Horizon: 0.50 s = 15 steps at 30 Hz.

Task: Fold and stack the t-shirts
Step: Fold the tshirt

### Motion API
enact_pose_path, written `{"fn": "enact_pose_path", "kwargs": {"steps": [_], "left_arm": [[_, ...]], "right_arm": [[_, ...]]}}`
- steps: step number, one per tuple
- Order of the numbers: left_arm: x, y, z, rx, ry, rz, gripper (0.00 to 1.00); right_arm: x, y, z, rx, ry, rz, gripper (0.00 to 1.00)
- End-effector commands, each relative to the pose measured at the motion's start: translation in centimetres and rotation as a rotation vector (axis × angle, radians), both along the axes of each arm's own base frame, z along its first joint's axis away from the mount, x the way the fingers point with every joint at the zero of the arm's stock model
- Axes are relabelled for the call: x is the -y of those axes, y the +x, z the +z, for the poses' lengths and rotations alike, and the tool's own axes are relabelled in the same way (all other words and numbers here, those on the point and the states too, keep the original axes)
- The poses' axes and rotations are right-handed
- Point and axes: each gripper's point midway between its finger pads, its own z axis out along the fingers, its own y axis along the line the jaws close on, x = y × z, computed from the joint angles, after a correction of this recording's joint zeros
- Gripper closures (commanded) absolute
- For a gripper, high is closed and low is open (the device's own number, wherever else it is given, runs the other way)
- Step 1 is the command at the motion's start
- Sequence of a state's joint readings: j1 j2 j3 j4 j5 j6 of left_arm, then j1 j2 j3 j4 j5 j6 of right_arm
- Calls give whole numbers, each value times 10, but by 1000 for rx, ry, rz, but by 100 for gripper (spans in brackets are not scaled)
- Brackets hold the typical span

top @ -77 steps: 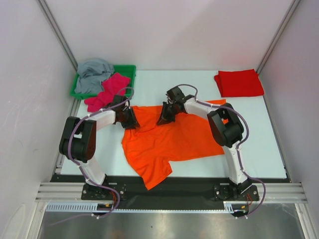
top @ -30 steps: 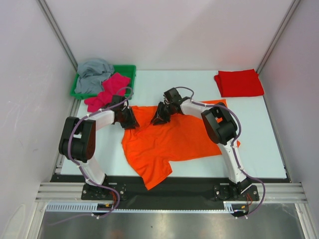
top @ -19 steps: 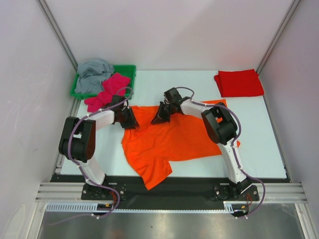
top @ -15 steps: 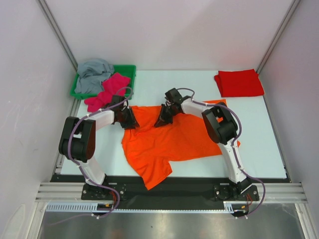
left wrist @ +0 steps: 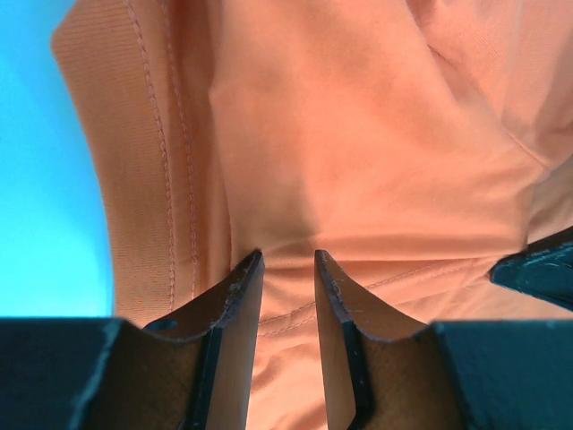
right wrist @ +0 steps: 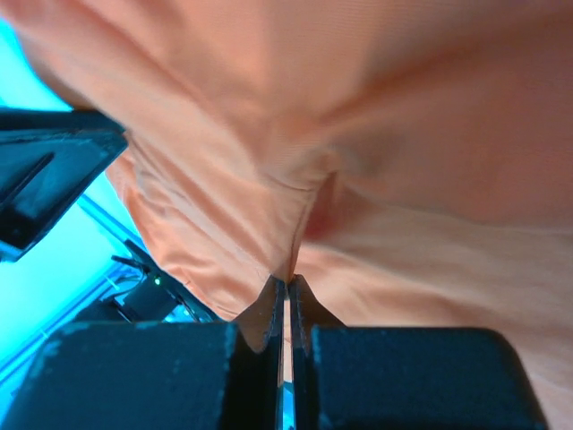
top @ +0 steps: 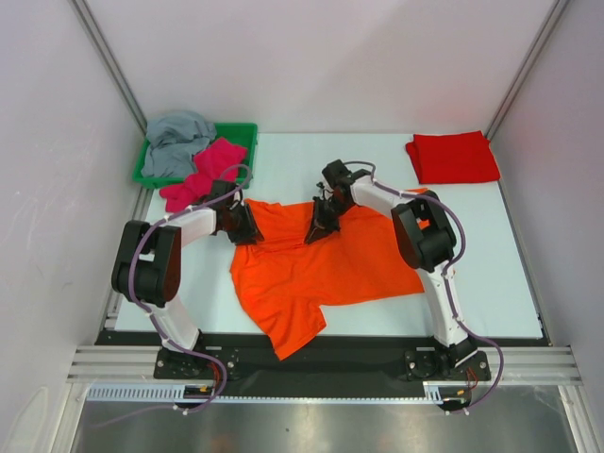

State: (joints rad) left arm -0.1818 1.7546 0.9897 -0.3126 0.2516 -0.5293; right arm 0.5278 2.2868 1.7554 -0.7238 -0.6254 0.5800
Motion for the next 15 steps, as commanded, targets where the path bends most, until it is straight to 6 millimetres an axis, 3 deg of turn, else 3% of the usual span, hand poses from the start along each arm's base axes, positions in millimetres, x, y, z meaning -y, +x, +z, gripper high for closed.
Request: {"fn": "enact_pose_path", "kwargs": {"steps": [1, 3, 4, 9, 10, 12, 15], "left_arm": [[-22, 1, -14, -9, 92, -8, 64], [-22, 0, -6, 19, 91, -19, 64], [-22, -2, -2, 24, 89, -22, 64], [-29, 3, 53, 131, 88, 5, 61], [-31, 12, 74, 186, 92, 20, 58], [-33, 24, 94, 234, 81, 43, 51], [-28, 51, 110, 295, 42, 88, 51]], "right_arm": [[-1, 3, 21, 26, 38, 35, 97], [2, 4, 16, 23, 18, 57, 87], [6, 4, 14, 28, -3, 63, 77], [31, 22, 27, 94, -46, 43, 76], [37, 28, 30, 120, -69, 28, 76], [49, 40, 42, 175, -88, -6, 76], [61, 63, 49, 269, -138, -41, 76]]}}
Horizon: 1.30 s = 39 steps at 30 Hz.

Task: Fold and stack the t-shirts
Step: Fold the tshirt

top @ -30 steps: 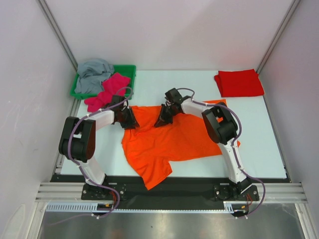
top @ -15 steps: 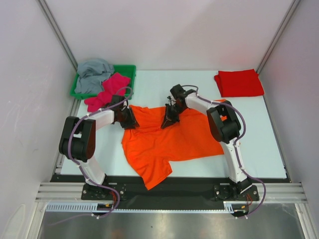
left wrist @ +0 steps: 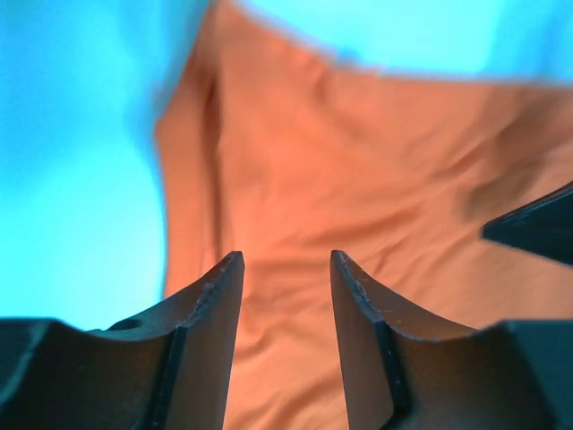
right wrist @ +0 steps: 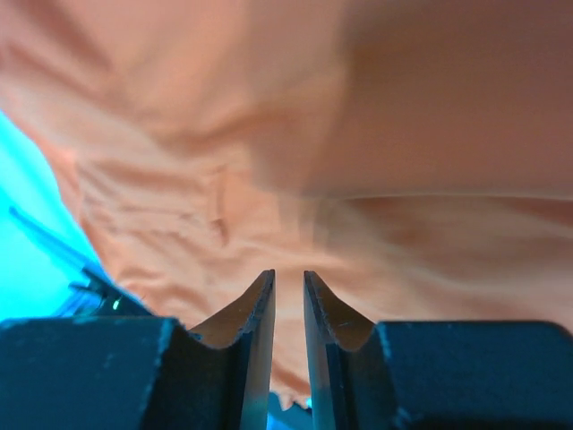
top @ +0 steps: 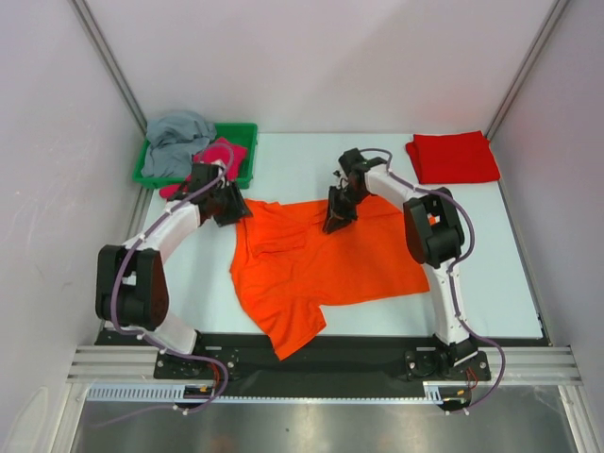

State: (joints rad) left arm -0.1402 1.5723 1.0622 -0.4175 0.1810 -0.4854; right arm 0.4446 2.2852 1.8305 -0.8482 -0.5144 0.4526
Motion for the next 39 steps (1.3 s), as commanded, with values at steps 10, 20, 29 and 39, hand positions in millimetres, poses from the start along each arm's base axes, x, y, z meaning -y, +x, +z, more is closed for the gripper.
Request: {"fn": "enact_pose_path", "kwargs": {"steps": [10, 20, 29, 39], "left_arm": [[26, 103, 0, 142, -154, 106, 72], [-10, 72, -67, -82, 9, 249, 72], [-28, 64, -77, -129, 48, 303, 69], [-51, 60, -3, 45, 113, 351, 58]], "right_arm": [[27, 88, 58, 300, -30, -110, 80], [65, 112, 11, 232, -62, -206, 81], [102, 123, -23, 177, -130, -248, 81], [152, 136, 57, 310, -246, -274, 71]]}}
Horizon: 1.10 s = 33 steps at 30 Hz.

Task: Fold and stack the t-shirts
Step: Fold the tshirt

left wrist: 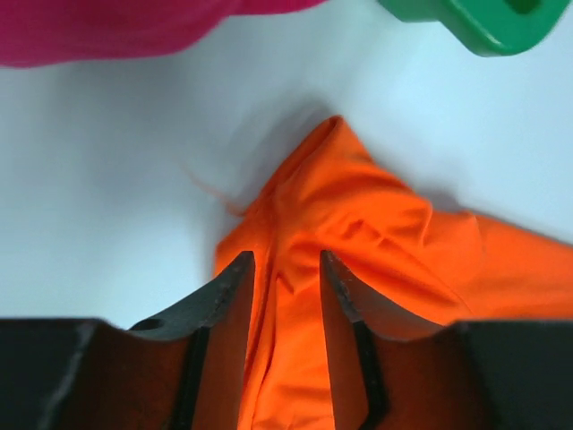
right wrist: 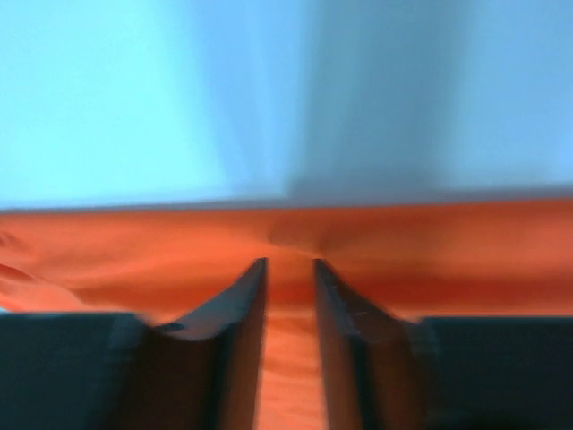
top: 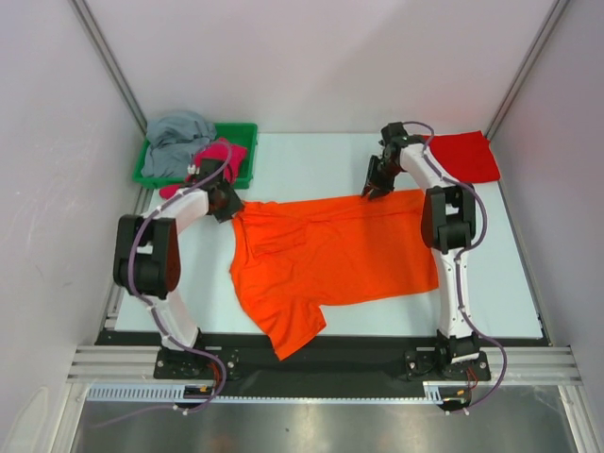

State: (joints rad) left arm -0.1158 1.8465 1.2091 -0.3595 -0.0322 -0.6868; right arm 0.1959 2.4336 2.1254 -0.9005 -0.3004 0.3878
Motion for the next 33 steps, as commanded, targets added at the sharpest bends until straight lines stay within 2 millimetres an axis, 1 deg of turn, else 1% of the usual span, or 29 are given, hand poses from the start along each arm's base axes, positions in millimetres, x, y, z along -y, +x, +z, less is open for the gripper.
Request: {"fn": "enact_pose_path", "kwargs": {"steps": [1, 2, 3, 4, 5, 6, 7, 8, 9, 10, 11, 12, 13, 15, 16, 17, 18, 20, 21, 22, 23, 24, 25, 26, 28, 29, 31, 33], "left_arm": [[-19, -1, 55, 121, 66, 30, 52], [-19, 1, 66, 142, 79, 11, 50], [-19, -1, 74, 157, 85, 3, 50], [-15, -3, 92, 200, 83, -12, 49], [-13, -8, 97, 215, 83, -30, 49], [-6, -12, 102, 228, 75, -51, 49], [1, -16, 118, 274, 50, -72, 50], [7, -21, 121, 285, 34, -95, 51], [15, -28, 118, 283, 22, -121, 51], [22, -33, 120, 296, 2, -149, 51], [30, -38, 121, 318, -29, -177, 53], [40, -42, 120, 320, -48, -200, 53], [47, -45, 118, 322, -73, -220, 56], [59, -47, 109, 320, -92, -257, 57], [61, -47, 104, 307, -89, -261, 57], [63, -49, 95, 286, -95, -269, 58], [67, -47, 87, 273, -103, -273, 58], [71, -46, 76, 244, -123, -280, 60], [72, -45, 66, 216, -125, -282, 60], [73, -46, 61, 200, -130, -281, 60], [74, -44, 60, 193, -130, -282, 59], [74, -43, 55, 173, -125, -282, 58], [73, -47, 52, 149, -118, -281, 54], [72, -47, 51, 146, -111, -289, 52], [67, -53, 47, 114, -87, -280, 50], [65, -57, 43, 101, -82, -279, 49], [66, -60, 43, 104, -93, -289, 49], [67, -66, 37, 88, -96, -299, 50]], "right_arm": [[36, 9, 73, 127, -106, -30, 63], [46, 7, 96, 171, -128, -47, 57], [55, -4, 96, 143, -158, -48, 55], [67, -12, 100, 134, -188, -65, 54], [78, -19, 101, 129, -230, -73, 52], [86, -27, 121, 167, -248, -74, 52], [102, -45, 103, 104, -272, -93, 52], [111, -53, 101, 95, -274, -112, 52], [118, -55, 114, 150, -255, -142, 52], [132, -69, 94, 95, -243, -190, 52], [131, -72, 91, 93, -199, -202, 54], [128, -70, 89, 108, -173, -205, 55], [138, -74, 81, 82, -160, -235, 56], [142, -74, 76, 85, -169, -237, 61], [145, -75, 72, 82, -183, -231, 63], [148, -78, 65, 65, -202, -232, 66], [153, -79, 61, 58, -203, -242, 68], [156, -83, 51, 35, -193, -256, 69], [160, -82, 48, 35, -193, -267, 69], [160, -82, 41, 21, -193, -260, 69], [160, -82, 37, 14, -187, -256, 68], [159, -80, 34, 14, -180, -250, 66], [158, -79, 30, 8, -178, -250, 65], [159, -76, 24, 1, -179, -258, 62], [160, -74, 18, -3, -184, -266, 61], [160, -73, 12, -10, -185, -268, 61], [164, -72, 6, -22, -209, -278, 61], [166, -70, 0, -23, -218, -274, 62]]}}
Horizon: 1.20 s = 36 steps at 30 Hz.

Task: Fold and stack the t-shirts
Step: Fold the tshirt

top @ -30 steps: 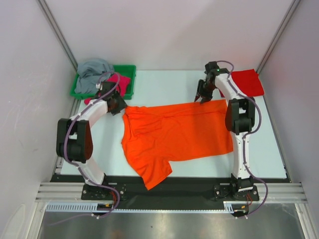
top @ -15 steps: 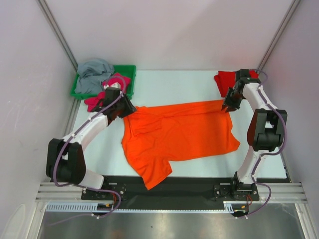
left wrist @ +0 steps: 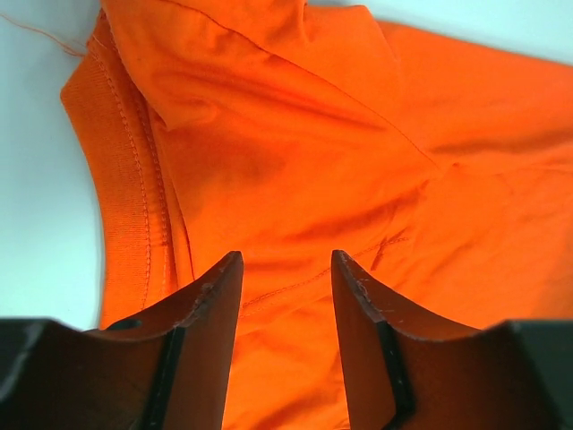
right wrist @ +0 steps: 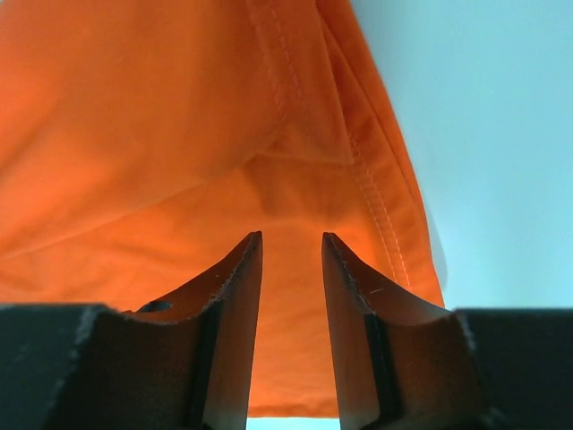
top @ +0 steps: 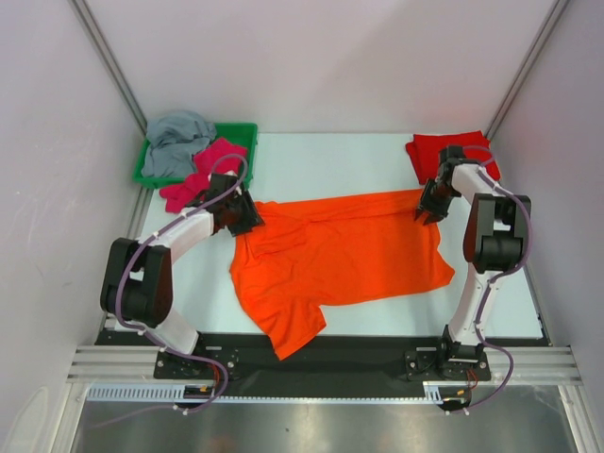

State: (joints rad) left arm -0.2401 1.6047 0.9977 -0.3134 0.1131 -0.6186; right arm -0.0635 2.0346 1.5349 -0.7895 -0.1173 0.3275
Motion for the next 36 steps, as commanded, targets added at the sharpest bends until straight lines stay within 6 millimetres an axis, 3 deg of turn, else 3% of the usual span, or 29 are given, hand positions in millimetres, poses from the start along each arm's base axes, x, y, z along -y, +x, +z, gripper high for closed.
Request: {"fn": "enact_pose_path", "kwargs": {"steps": [1, 12, 18, 22, 25, 27, 28, 29, 30, 31, 32, 33, 35, 36], "left_arm": [[3, -4, 8, 23, -3, -37, 51], [5, -15, -18, -86, -18, -1, 52], [-3, -20, -13, -74, 12, 3, 52], [-4, -32, 4, -54, -2, 6, 50], [-7, -55, 8, -72, -11, 16, 42], [-10, -75, 14, -60, -25, 31, 40], [-9, -82, 18, -51, -41, 38, 40], [-9, -95, 12, -67, -43, 41, 39], [-4, -106, 21, -46, -50, 19, 40], [-1, -115, 22, -51, -51, 19, 40], [0, -124, 20, -55, -31, 16, 40], [8, -141, 27, -43, -26, -24, 40], [11, -161, 22, -62, -19, -15, 39], [23, -176, 26, -53, -38, -67, 39]], "right_arm": [[7, 14, -4, 36, -27, -5, 62], [23, 40, 2, 64, -82, -44, 63], [33, 48, -11, 37, -102, -62, 64], [54, 48, 1, 30, -185, -83, 64], [56, 27, 28, 12, -221, -73, 56], [53, -6, 29, -57, -239, -72, 47], [52, -16, 48, -23, -245, -83, 38], [50, -40, 40, -64, -240, -80, 36], [47, -49, 45, -55, -232, -80, 30], [40, -55, 63, -1, -200, -74, 29], [31, -70, 58, -22, -177, -49, 28], [23, -75, 63, -10, -160, -32, 27], [7, -86, 79, 27, -138, 10, 27], [-11, -93, 81, 34, -131, 67, 27]]}}
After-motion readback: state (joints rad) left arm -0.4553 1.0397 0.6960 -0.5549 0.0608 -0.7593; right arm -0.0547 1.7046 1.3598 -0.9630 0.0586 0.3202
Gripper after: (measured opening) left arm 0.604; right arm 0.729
